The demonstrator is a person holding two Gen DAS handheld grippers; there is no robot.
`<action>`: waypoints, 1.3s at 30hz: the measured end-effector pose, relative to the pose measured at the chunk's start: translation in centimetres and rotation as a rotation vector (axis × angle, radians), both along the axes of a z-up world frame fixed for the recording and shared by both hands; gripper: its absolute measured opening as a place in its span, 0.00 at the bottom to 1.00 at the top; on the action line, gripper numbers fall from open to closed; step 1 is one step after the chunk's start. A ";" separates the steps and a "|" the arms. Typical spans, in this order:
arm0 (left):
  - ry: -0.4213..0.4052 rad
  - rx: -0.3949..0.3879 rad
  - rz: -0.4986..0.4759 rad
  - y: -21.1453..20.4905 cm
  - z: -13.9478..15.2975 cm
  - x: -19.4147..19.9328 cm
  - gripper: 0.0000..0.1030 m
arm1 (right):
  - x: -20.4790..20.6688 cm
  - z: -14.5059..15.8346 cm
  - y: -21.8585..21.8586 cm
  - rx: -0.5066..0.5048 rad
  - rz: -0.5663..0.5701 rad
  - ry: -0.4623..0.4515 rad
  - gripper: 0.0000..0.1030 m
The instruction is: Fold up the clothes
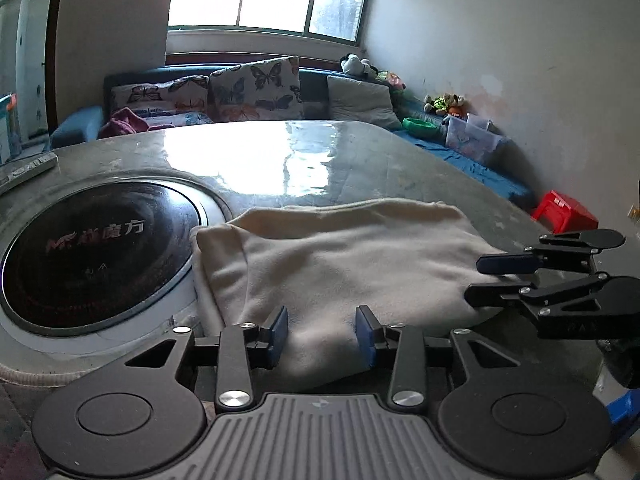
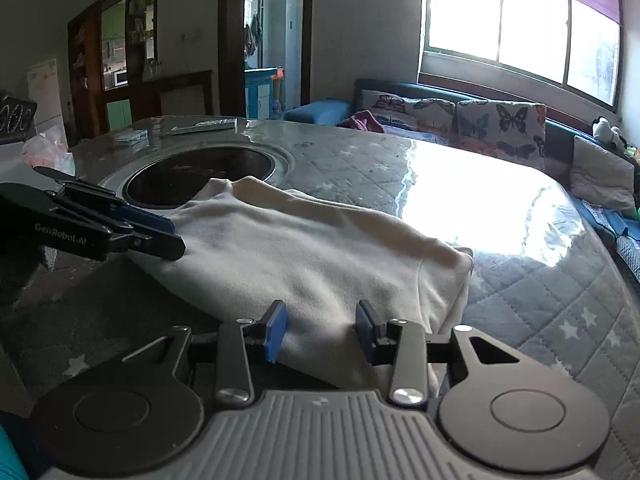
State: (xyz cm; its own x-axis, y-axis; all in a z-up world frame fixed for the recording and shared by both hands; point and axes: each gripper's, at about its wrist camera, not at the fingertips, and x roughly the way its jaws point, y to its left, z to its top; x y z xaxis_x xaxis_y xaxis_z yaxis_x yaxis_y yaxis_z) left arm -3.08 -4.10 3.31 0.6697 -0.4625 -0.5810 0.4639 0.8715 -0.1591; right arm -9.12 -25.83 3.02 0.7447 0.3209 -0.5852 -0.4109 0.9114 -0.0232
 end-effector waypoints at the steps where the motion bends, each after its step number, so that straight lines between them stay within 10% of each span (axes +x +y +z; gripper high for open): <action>1: -0.004 -0.006 0.001 0.1 0.3 0.1 0.47 | 0.1 0.3 0.1 0.001 0.003 -0.003 0.43; 11: 0.063 -0.092 0.022 -0.1 0.6 4.8 0.46 | 2.4 0.1 1.5 0.027 0.015 0.005 0.54; 32: 0.084 0.004 0.100 -1.8 -0.5 11.5 0.31 | 3.6 -0.8 0.9 0.064 0.001 0.038 0.59; 39: 0.084 -0.029 0.117 -0.9 0.4 10.5 0.45 | 3.3 -0.1 1.4 0.056 0.007 0.016 0.64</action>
State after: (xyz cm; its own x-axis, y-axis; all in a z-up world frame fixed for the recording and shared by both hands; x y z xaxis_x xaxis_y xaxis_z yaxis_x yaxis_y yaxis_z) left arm 7.41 -4.96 3.66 0.6692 -0.4016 -0.6251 0.3435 0.9133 -0.2190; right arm -5.85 -24.45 2.94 0.7329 0.3581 -0.5784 -0.4167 0.9084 0.0343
